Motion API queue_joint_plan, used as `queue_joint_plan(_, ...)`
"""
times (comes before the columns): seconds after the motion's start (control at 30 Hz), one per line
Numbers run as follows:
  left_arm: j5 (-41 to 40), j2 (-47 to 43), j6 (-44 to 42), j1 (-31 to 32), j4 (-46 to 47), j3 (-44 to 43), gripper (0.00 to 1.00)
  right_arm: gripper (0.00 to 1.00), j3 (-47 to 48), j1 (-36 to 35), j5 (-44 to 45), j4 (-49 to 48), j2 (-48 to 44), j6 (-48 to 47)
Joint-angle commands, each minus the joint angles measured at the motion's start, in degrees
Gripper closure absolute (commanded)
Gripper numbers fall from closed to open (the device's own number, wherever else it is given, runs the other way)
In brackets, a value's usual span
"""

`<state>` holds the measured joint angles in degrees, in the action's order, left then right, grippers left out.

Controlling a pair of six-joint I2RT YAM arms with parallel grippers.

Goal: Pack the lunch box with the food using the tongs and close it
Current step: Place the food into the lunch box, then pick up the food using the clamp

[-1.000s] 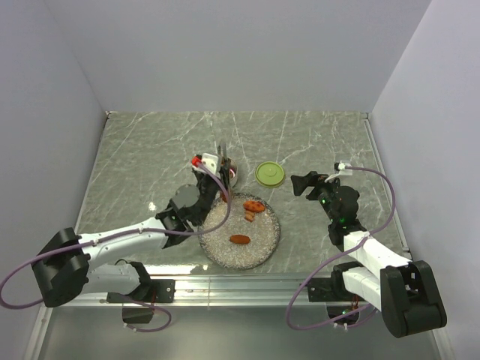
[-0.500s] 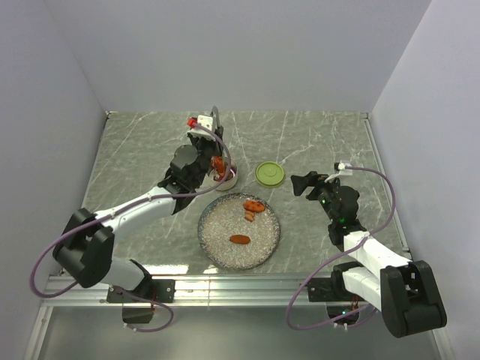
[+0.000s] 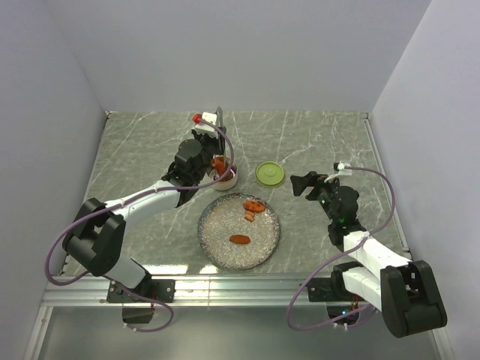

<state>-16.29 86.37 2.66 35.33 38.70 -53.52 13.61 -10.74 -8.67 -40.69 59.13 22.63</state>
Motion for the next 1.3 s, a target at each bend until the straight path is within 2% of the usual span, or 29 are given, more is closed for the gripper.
queue_joint_plan(0.0, 2.14, -2.17, 1.04, -0.09, 2.53, -1.77, 0.66, 0.04, 1.95, -0.6, 0.05, -1.24, -0.77, -1.01)
queue_joint_plan(0.5, 2.41, -3.4, 1.21, 0.0, 1.21, -1.59, 0.58, 0.04, 2.04, -0.68, 0.14, -1.06, -0.77, -1.1)
queue_joint_plan(0.77, 2.14, -3.31, 1.21, 0.0, 0.85, -1.77, 0.57, 0.04, 1.95, -0.77, 0.14, -1.06, -0.77, -1.1)
queue_joint_plan(0.9, 1.8, -5.24, 1.12, 0.26, 3.66, 0.69, 0.59, 0.04, 1.95, -0.77, 0.14, -1.06, -0.77, -1.19)
queue_joint_plan(1.07, -1.01, -9.63, -1.07, 3.16, 4.11, 3.24, 0.59, 0.04, 2.21, -0.77, 0.23, -1.15, -0.69, -1.27)
queue_joint_plan(1.27, -6.72, -14.91, -3.78, 11.33, 1.65, 6.14, 0.59, 0.04, 2.13, -0.77, 0.67, -1.15, -0.77, -1.28)
